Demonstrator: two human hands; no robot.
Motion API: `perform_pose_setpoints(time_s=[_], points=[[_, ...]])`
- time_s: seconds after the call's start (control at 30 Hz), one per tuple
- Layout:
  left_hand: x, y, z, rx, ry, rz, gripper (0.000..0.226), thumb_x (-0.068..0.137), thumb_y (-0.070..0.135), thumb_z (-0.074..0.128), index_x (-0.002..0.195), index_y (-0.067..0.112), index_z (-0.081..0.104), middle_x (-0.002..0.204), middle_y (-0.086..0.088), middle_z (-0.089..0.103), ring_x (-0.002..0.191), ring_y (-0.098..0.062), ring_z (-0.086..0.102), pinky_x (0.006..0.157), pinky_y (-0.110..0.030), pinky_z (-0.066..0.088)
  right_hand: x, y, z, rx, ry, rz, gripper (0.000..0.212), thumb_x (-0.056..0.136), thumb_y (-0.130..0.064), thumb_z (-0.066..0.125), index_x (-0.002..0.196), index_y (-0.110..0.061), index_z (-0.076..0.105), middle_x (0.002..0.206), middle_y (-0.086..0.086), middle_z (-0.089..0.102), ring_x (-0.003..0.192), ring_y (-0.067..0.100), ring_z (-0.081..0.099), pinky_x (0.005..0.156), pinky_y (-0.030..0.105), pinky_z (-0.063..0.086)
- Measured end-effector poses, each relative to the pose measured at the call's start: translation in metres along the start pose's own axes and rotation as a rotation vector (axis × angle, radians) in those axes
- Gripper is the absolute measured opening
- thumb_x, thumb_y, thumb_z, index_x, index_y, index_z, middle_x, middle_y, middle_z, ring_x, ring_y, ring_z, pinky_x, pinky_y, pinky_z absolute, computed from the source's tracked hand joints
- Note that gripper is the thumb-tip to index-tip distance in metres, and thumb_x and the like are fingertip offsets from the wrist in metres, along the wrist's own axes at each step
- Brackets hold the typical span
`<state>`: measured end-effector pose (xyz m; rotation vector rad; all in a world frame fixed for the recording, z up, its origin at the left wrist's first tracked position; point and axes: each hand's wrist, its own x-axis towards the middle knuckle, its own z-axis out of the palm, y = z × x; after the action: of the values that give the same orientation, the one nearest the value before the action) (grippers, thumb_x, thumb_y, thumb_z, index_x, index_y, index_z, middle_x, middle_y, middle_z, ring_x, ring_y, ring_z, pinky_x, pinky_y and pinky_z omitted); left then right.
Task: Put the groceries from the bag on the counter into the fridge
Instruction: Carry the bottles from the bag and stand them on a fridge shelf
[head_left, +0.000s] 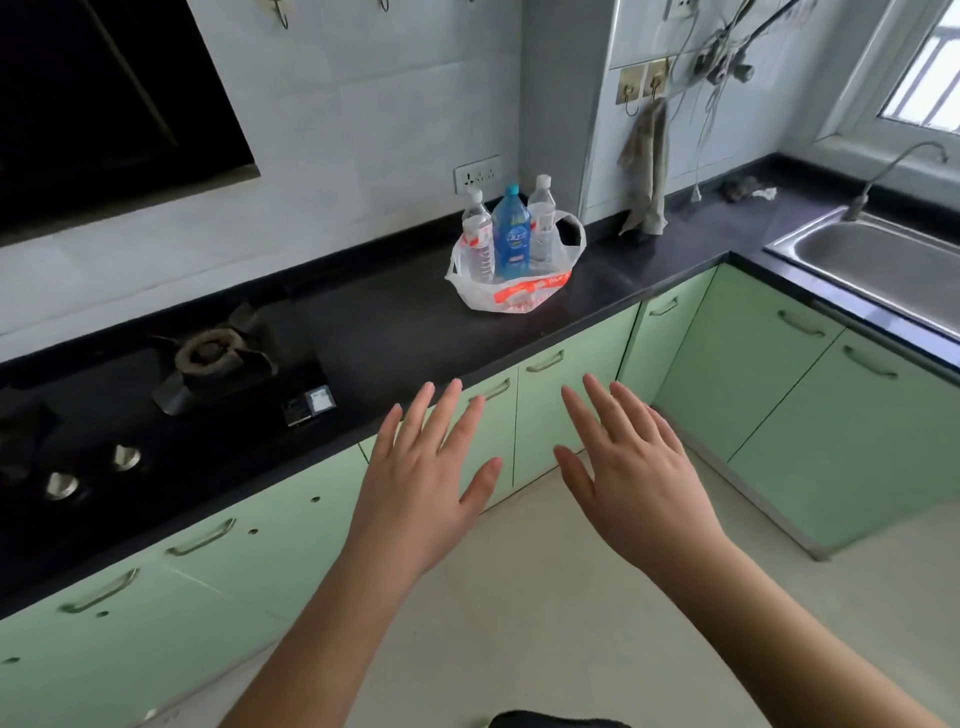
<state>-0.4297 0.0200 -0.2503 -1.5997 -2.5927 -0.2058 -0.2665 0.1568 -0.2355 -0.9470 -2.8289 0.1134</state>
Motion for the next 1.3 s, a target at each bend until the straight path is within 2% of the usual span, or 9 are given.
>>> perform_pose_setpoints(time_s=[0.13, 0.3, 0.37, 0.67, 0.83, 1.03, 1.2, 1.3], points=[[0.038, -0.010, 0.006, -0.008, -0.010, 0.054, 0.071, 0.096, 0.063, 0.005, 0.157, 0.027, 0.015, 0.166, 0.001, 0.012, 0.153, -0.022, 0.007, 0.121, -0.040, 0.001, 0.027, 0.000, 0.003, -0.020, -0.020, 0.004, 0.065, 0.097, -0.058, 0.013, 0.154, -0.027, 0.016, 0.161, 0.000, 0.017, 0.149, 0.025, 0.014, 0.117, 0.038, 0.006], [0.090, -0.003, 0.011, -0.035, -0.001, 0.097, 0.068, 0.098, 0.060, 0.012, 0.156, 0.026, 0.022, 0.164, -0.001, 0.020, 0.152, -0.024, 0.013, 0.121, -0.042, 0.007, 0.065, 0.022, 0.010, -0.043, -0.006, 0.044, 0.064, 0.097, -0.057, 0.016, 0.153, -0.026, 0.020, 0.160, 0.002, 0.022, 0.148, 0.026, 0.019, 0.119, 0.040, 0.011], [0.111, -0.001, 0.018, -0.030, -0.015, 0.111, 0.069, 0.098, 0.061, 0.011, 0.156, 0.027, 0.019, 0.165, 0.000, 0.017, 0.153, -0.025, 0.011, 0.121, -0.041, 0.005, 0.082, 0.034, 0.014, -0.036, 0.015, 0.060, 0.063, 0.098, -0.056, 0.019, 0.152, -0.024, 0.026, 0.158, 0.003, 0.029, 0.146, 0.026, 0.024, 0.120, 0.044, 0.018], [0.227, 0.018, 0.040, 0.017, -0.044, 0.070, 0.071, 0.096, 0.063, 0.007, 0.157, 0.026, 0.015, 0.166, 0.001, 0.012, 0.153, -0.021, 0.005, 0.121, -0.040, 0.000, 0.175, 0.113, 0.025, 0.015, 0.021, 0.049, 0.063, 0.097, -0.054, 0.022, 0.149, -0.021, 0.033, 0.154, 0.006, 0.037, 0.142, 0.027, 0.034, 0.115, 0.041, 0.020], [0.277, 0.025, 0.046, 0.089, -0.044, 0.019, 0.067, 0.099, 0.058, 0.019, 0.152, 0.021, 0.035, 0.158, -0.005, 0.035, 0.148, -0.026, 0.028, 0.118, -0.046, 0.021, 0.231, 0.148, 0.029, 0.062, 0.006, -0.008, 0.065, 0.096, -0.055, 0.020, 0.150, -0.020, 0.030, 0.155, 0.007, 0.034, 0.143, 0.027, 0.032, 0.114, 0.039, 0.022], [0.307, 0.016, 0.062, 0.085, -0.049, -0.042, 0.065, 0.099, 0.057, 0.024, 0.150, 0.020, 0.040, 0.157, -0.004, 0.037, 0.146, -0.028, 0.030, 0.116, -0.047, 0.028, 0.282, 0.156, 0.041, 0.129, 0.008, -0.061, 0.065, 0.095, -0.053, 0.025, 0.147, -0.017, 0.038, 0.151, 0.008, 0.041, 0.139, 0.027, 0.038, 0.111, 0.041, 0.032], [0.341, -0.008, 0.079, 0.065, -0.069, -0.060, 0.063, 0.098, 0.055, 0.028, 0.146, 0.018, 0.044, 0.153, -0.005, 0.045, 0.142, -0.029, 0.038, 0.114, -0.048, 0.034, 0.331, 0.156, 0.058, 0.144, -0.011, -0.096, 0.065, 0.095, -0.052, 0.028, 0.148, -0.017, 0.036, 0.152, 0.006, 0.039, 0.140, 0.026, 0.036, 0.114, 0.038, 0.026], [0.366, -0.026, 0.088, 0.024, -0.053, -0.083, 0.063, 0.097, 0.055, 0.029, 0.146, 0.020, 0.045, 0.152, -0.005, 0.045, 0.142, -0.027, 0.039, 0.113, -0.045, 0.035, 0.363, 0.148, 0.070, 0.134, -0.040, -0.129, 0.065, 0.095, -0.052, 0.027, 0.148, -0.017, 0.035, 0.152, 0.007, 0.039, 0.141, 0.026, 0.034, 0.113, 0.039, 0.028]])
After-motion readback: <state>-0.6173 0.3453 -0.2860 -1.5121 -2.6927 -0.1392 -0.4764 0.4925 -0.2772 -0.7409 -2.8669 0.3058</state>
